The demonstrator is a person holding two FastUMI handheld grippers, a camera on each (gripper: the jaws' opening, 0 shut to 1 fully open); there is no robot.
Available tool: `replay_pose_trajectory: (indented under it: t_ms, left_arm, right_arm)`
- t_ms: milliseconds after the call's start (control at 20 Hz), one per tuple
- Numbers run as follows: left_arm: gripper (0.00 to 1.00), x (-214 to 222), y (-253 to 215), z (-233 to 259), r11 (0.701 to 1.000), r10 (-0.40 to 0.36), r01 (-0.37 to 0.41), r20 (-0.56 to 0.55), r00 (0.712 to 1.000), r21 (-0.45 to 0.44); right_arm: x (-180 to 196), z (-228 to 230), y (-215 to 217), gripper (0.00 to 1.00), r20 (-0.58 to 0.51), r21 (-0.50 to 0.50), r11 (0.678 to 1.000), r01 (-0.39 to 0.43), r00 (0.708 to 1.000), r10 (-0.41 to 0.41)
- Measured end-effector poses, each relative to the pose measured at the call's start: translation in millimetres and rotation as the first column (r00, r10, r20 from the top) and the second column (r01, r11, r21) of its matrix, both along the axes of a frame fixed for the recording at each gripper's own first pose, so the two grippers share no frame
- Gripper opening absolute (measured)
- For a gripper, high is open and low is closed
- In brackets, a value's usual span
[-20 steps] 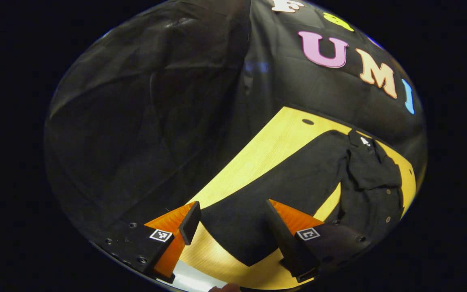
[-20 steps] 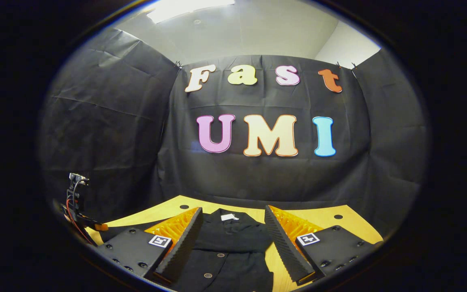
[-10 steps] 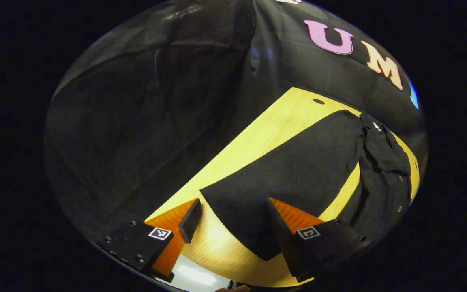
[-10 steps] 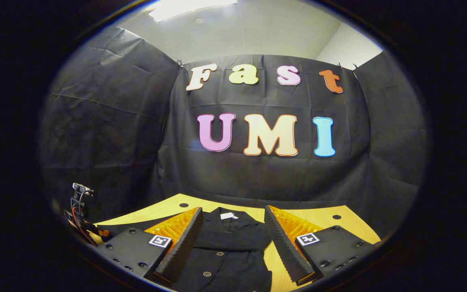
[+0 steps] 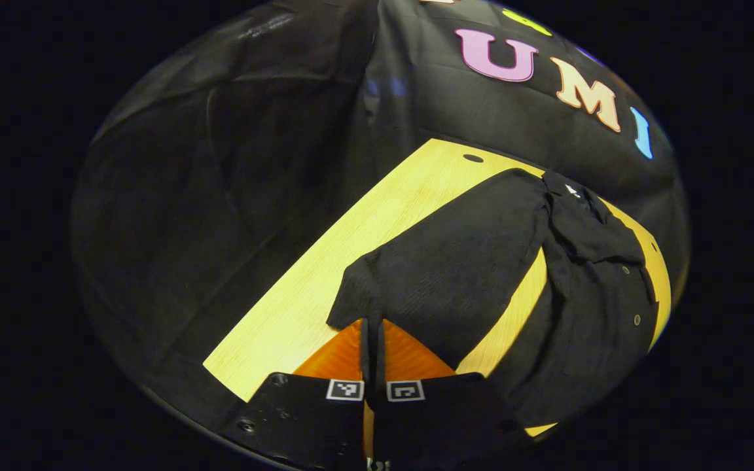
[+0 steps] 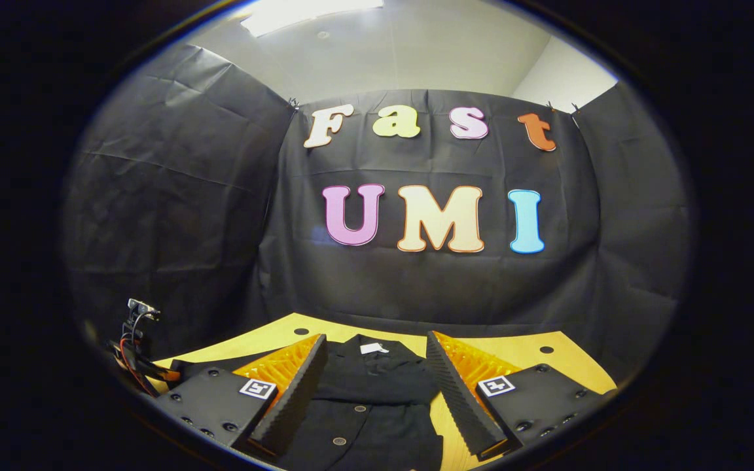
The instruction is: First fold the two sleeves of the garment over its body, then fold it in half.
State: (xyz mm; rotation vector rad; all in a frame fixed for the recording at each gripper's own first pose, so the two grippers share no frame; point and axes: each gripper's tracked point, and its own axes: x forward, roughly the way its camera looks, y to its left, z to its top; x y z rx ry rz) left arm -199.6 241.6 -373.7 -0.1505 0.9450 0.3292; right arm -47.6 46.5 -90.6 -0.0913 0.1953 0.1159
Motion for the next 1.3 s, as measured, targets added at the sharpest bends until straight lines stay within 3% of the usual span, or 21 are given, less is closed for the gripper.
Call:
replay_pose_trajectory:
  t_ms: [150,300,700,1000,1300]
  left_arm:
    - [0.00,7.9,1.1,13.8,0.998,0.066,-0.066,0.008,0.998,-0.013]
    - [0.00,32.6,6.1,50.0,0.998,0.058,-0.059,0.103,0.993,0.009]
    - [0.00,139.7,-40.1,139.3,0.988,-0.140,0.118,0.270,0.953,0.094]
    - [0.00,193.9,-92.4,156.2,0.952,-0.306,0.287,0.315,0.899,0.105]
    - [0.00,237.8,-155.1,161.9,0.894,-0.444,0.437,0.341,0.829,0.102]
  right_arm:
    - [-6.0,5.7,-8.3,0.96,0.015,0.002,1.000,0.002,1.000,-0.002]
    - [-13.4,10.5,-16.9,0.96,0.032,0.015,1.000,0.004,0.999,-0.005]
    - [-15.3,14.0,-33.2,0.96,0.053,0.024,0.999,0.036,0.998,-0.037]
    - [-3.5,16.3,-45.5,0.96,0.049,0.057,0.994,0.098,0.994,-0.101]
    - [-5.5,11.0,-68.2,0.96,0.034,0.051,0.982,0.183,0.982,-0.184]
